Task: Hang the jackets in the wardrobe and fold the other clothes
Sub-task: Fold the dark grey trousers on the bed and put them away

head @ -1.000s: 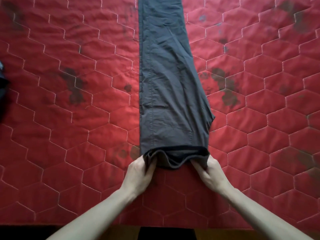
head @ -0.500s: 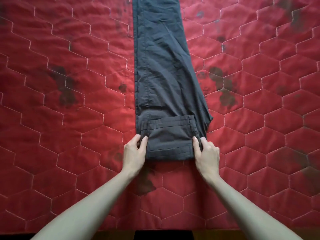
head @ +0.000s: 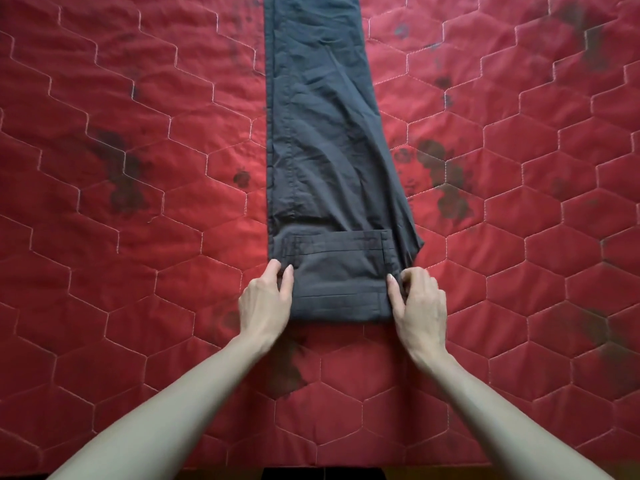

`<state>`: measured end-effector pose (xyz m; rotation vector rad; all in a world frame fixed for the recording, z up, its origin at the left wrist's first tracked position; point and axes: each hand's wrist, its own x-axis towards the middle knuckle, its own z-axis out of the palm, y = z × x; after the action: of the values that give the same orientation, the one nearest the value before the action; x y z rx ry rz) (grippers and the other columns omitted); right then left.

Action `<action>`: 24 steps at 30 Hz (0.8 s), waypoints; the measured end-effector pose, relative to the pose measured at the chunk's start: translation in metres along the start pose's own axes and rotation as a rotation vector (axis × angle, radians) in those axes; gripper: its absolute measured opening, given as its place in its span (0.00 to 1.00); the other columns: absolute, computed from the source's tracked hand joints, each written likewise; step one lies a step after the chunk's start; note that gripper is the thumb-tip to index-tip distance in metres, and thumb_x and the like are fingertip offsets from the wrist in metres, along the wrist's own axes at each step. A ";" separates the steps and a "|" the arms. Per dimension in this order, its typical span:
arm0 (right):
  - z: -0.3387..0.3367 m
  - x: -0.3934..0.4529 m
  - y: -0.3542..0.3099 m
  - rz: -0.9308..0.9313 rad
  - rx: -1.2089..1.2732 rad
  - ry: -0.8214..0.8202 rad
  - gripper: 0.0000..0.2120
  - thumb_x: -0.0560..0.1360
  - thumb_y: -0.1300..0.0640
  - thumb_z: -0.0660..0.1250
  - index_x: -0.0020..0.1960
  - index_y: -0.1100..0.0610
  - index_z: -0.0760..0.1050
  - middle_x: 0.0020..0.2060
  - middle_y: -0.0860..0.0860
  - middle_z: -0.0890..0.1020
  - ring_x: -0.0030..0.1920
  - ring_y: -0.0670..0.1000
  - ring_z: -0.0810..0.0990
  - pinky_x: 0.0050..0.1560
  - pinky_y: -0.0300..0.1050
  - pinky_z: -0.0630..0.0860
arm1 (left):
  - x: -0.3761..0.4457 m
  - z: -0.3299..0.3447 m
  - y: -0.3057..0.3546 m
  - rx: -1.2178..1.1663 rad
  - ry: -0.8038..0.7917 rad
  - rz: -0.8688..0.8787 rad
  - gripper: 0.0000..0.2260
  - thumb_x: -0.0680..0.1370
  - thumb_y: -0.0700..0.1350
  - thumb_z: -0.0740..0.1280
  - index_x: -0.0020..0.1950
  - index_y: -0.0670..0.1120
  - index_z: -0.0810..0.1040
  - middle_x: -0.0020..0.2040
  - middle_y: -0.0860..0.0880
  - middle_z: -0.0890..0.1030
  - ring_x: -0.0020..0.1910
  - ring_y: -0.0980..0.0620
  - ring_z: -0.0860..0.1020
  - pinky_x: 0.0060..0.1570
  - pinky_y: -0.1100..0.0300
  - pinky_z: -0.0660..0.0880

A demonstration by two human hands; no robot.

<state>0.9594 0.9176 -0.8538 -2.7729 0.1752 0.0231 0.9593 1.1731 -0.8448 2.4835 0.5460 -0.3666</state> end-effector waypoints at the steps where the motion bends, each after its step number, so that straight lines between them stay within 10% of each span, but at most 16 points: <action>1: -0.001 0.001 -0.001 -0.032 -0.008 0.047 0.10 0.81 0.49 0.64 0.53 0.55 0.72 0.46 0.54 0.78 0.46 0.59 0.76 0.47 0.56 0.72 | -0.002 0.001 0.003 0.034 0.023 0.021 0.10 0.85 0.53 0.62 0.56 0.47 0.72 0.46 0.39 0.82 0.47 0.34 0.81 0.43 0.44 0.75; 5: -0.002 0.013 -0.009 -0.446 -0.034 0.003 0.23 0.83 0.53 0.64 0.76 0.59 0.70 0.74 0.57 0.72 0.76 0.58 0.69 0.74 0.53 0.67 | -0.010 0.006 0.003 0.163 0.176 0.424 0.24 0.83 0.52 0.63 0.75 0.41 0.68 0.72 0.40 0.71 0.72 0.38 0.70 0.71 0.42 0.69; 9: 0.007 0.025 -0.008 -0.593 -0.161 -0.202 0.31 0.86 0.42 0.56 0.83 0.55 0.58 0.83 0.53 0.57 0.84 0.53 0.53 0.80 0.59 0.59 | -0.001 0.008 -0.006 0.386 -0.101 0.867 0.32 0.84 0.60 0.60 0.84 0.46 0.60 0.84 0.42 0.57 0.84 0.42 0.53 0.80 0.41 0.58; 19: -0.004 0.035 -0.004 -0.655 -0.226 -0.442 0.56 0.73 0.22 0.59 0.84 0.62 0.50 0.84 0.60 0.47 0.83 0.62 0.42 0.81 0.64 0.52 | 0.012 0.003 -0.003 0.709 -0.346 0.936 0.51 0.70 0.64 0.65 0.85 0.43 0.48 0.84 0.33 0.45 0.82 0.30 0.43 0.80 0.34 0.50; 24: -0.023 0.036 0.016 -0.809 -0.382 -0.540 0.56 0.68 0.30 0.66 0.84 0.60 0.50 0.84 0.58 0.48 0.83 0.62 0.42 0.82 0.60 0.54 | 0.004 0.006 0.002 0.755 -0.307 0.876 0.37 0.76 0.44 0.57 0.84 0.38 0.52 0.83 0.30 0.50 0.81 0.27 0.50 0.77 0.34 0.59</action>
<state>0.9933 0.8902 -0.8391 -2.8511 -1.1765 0.6347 0.9626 1.1698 -0.8502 2.9437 -0.9598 -0.6425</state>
